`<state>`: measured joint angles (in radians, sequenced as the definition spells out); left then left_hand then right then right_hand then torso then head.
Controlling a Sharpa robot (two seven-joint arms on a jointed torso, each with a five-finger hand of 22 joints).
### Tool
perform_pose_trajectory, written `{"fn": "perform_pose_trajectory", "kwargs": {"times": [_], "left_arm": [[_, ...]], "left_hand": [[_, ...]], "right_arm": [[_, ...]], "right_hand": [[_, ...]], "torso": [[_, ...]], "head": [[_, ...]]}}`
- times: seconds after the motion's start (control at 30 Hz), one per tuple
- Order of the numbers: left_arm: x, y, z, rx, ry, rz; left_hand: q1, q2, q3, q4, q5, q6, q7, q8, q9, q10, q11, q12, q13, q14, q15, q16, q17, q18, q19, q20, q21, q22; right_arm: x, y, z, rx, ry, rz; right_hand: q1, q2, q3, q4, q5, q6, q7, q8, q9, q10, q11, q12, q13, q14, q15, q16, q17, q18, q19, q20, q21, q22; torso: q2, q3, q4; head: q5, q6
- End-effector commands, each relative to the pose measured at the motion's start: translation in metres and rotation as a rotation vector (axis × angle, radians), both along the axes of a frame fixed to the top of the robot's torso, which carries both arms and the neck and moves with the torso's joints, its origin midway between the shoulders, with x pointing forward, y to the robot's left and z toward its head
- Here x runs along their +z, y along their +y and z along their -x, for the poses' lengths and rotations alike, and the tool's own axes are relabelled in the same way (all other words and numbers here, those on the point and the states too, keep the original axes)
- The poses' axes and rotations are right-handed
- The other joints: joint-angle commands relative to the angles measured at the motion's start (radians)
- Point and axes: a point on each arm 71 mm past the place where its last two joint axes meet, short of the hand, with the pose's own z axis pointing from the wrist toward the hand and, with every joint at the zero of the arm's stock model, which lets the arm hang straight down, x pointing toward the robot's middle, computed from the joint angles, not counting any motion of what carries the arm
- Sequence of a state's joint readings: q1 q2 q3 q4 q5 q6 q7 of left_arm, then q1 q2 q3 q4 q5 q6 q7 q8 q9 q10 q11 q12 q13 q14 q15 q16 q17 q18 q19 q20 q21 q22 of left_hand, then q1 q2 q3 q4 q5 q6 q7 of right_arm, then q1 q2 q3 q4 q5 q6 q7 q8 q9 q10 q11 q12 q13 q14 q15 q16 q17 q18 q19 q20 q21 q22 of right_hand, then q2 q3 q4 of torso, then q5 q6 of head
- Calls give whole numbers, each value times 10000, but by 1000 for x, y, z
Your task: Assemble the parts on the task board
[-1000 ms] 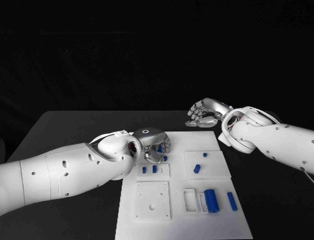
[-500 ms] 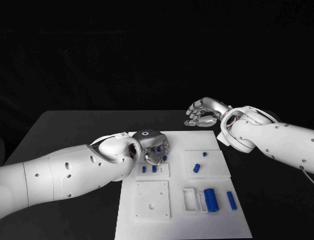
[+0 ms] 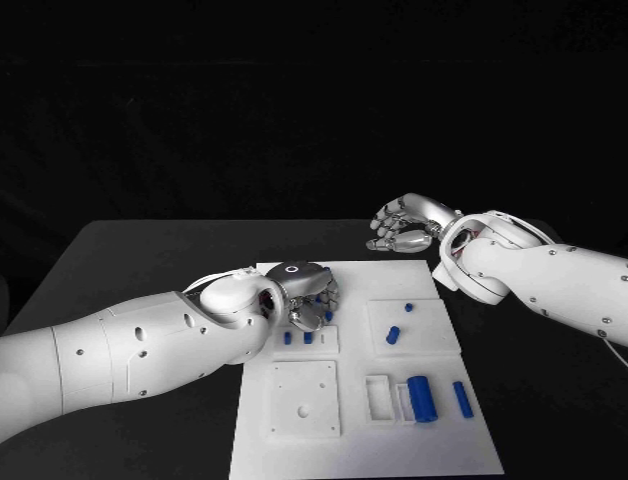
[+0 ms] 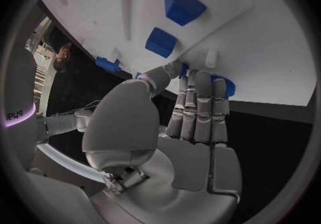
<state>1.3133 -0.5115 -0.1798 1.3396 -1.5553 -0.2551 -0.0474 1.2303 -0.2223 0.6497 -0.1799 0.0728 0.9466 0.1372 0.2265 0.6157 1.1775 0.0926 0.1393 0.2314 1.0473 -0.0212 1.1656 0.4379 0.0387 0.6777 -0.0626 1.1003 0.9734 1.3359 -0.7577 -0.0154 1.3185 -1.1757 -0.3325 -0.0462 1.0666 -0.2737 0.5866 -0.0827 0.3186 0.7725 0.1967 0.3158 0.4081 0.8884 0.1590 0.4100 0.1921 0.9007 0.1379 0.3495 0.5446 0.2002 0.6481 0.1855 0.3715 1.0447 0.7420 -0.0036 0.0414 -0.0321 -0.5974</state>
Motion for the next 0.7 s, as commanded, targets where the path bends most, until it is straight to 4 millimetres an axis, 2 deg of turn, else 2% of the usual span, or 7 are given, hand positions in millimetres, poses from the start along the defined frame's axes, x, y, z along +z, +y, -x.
{"fn": "perform_pose_trajectory", "kwargs": {"times": [0.03, 0.2, 0.43, 0.7], "left_arm": [[-4, -2, 1, -130, 82, -128], [-6, -1, 0, -128, 144, -187], [-7, -2, 1, -168, 239, -275], [-9, -2, 1, -138, 444, -429]], "left_hand": [[-12, 135, 16, 74, 43, 65, -10, -48, -28, 71, -18, -57, 12, 70, 14, 53, 26, 197, 84, -533, 73, 23], [-12, 214, 3, 82, 40, 25, 11, -77, -74, 139, -40, -80, 24, 119, -9, 138, 61, 211, 136, -554, 108, 52], [-22, 283, -18, 87, 39, 63, -1, -62, -105, 217, -68, -99, 41, 186, -39, 245, 103, 225, 186, -577, 142, 83], [-53, 444, -73, 58, 75, 352, -109, 81, -159, 557, -196, -95, 127, 411, -169, 672, 270, 263, 370, -677, 265, 181]], "right_arm": [[0, 3, 1, 208, 46, -6], [0, 3, 1, 197, 47, -11], [0, 3, 1, 190, 34, -16], [0, 4, 1, 210, 42, -12]], "right_hand": [[71, 17, -12, 57, 58, 2, 144, 31, -4, 61, 23, -63, -25, 32, -3, -67, -20, -49, 42, 42, -52, 12], [73, 12, -20, 58, 59, -4, 145, 29, -8, 76, 35, -76, -54, 41, 4, -74, -32, -45, 48, 44, -61, 16], [79, 4, -28, 56, 62, -10, 148, 27, -12, 86, 43, -95, -92, 46, 13, -84, -48, -43, 50, 48, -74, 21], [77, -1, -38, 61, 64, -16, 151, 26, -17, 97, 46, -111, -125, 50, 20, -95, -63, -42, 51, 53, -87, 26]], "torso": [[-5, 1, -6], [0, 3, -17], [-5, 1, 2], [-10, -2, 0]], "head": [[-5, -6], [-5, -21], [-21, -31], [5, -55]]}}
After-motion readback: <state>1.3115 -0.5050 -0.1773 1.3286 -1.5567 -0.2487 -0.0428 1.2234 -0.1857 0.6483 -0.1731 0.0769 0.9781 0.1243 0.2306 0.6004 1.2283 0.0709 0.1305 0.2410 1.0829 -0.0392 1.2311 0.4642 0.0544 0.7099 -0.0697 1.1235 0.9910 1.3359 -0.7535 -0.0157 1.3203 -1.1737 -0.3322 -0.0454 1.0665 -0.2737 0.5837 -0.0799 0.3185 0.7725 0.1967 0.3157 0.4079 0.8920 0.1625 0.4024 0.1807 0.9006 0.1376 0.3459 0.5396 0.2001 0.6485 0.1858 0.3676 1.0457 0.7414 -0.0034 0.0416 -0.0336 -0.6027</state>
